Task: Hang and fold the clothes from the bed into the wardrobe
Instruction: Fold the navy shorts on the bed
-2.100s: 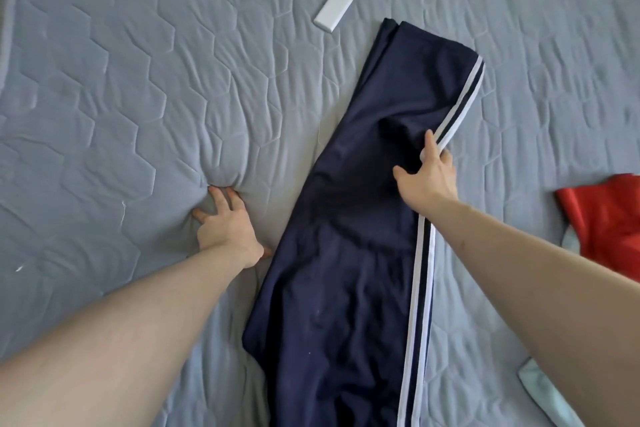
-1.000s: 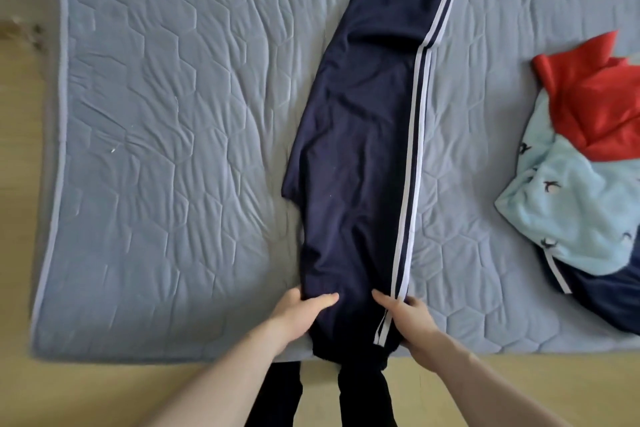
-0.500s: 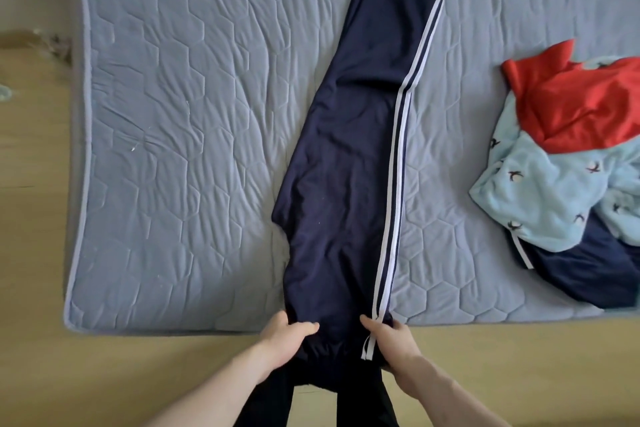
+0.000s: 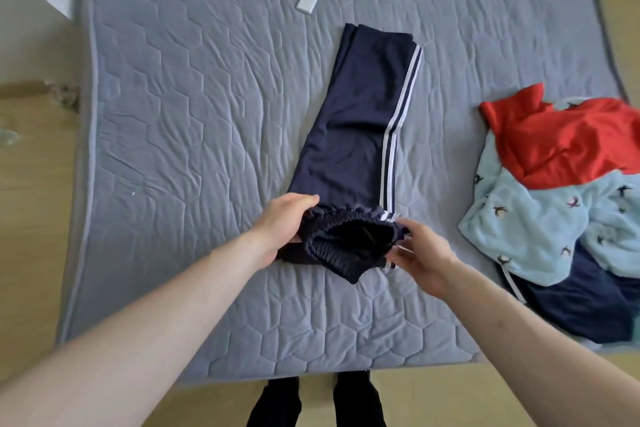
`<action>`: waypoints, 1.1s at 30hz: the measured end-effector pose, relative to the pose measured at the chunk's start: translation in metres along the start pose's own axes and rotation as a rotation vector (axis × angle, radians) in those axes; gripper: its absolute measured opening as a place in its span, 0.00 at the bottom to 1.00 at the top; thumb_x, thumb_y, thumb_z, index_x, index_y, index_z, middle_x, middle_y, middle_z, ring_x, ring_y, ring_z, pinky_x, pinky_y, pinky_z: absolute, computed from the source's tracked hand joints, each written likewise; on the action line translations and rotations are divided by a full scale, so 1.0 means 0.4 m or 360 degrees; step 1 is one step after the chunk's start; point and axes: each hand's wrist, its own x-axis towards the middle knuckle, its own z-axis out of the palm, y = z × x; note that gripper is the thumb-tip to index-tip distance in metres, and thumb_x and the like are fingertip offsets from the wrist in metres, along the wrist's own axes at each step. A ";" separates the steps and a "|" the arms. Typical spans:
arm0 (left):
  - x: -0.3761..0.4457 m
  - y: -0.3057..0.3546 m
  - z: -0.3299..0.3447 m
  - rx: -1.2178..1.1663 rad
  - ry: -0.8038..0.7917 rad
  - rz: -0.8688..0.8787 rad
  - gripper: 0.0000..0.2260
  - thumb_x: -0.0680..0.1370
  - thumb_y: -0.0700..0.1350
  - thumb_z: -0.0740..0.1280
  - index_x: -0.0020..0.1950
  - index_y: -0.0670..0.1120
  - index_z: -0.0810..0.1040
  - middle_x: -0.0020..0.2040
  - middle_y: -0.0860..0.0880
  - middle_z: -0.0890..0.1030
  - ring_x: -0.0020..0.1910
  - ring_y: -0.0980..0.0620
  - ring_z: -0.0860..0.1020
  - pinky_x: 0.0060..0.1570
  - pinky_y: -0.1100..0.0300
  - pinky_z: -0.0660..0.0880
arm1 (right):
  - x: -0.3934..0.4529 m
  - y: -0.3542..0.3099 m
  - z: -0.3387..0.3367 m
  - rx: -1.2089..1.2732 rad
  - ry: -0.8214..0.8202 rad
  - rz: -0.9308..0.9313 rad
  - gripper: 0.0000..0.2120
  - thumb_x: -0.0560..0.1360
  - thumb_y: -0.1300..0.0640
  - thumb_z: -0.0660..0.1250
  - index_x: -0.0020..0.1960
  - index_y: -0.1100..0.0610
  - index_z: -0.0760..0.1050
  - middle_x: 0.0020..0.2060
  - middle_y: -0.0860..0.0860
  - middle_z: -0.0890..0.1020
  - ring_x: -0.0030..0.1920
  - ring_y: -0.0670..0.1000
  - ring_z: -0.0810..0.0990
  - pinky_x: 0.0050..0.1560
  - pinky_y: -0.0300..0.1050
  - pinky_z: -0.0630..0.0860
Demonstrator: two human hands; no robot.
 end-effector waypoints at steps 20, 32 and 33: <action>0.262 -0.192 -0.017 0.0605 0.0218 -0.0474 0.42 0.73 0.58 0.76 0.80 0.45 0.60 0.74 0.47 0.73 0.70 0.44 0.73 0.65 0.54 0.70 | 0.270 0.102 0.030 -0.1134 0.0352 -0.0065 0.45 0.74 0.41 0.74 0.81 0.58 0.57 0.71 0.54 0.75 0.70 0.58 0.75 0.72 0.52 0.70; 0.176 -0.240 -0.033 0.0813 0.0024 -0.0556 0.23 0.74 0.55 0.74 0.61 0.42 0.73 0.58 0.48 0.78 0.55 0.46 0.78 0.56 0.55 0.75 | 0.195 0.154 -0.059 -0.1263 0.0200 0.0105 0.08 0.72 0.56 0.71 0.51 0.55 0.83 0.45 0.53 0.86 0.47 0.55 0.84 0.53 0.49 0.81; 0.150 -0.245 -0.041 0.0854 -0.0050 -0.0602 0.28 0.71 0.57 0.74 0.64 0.41 0.75 0.59 0.48 0.79 0.55 0.46 0.79 0.59 0.53 0.76 | 0.171 0.162 -0.074 -0.1313 0.0166 0.0156 0.07 0.72 0.57 0.71 0.50 0.56 0.83 0.43 0.53 0.86 0.45 0.54 0.83 0.48 0.46 0.80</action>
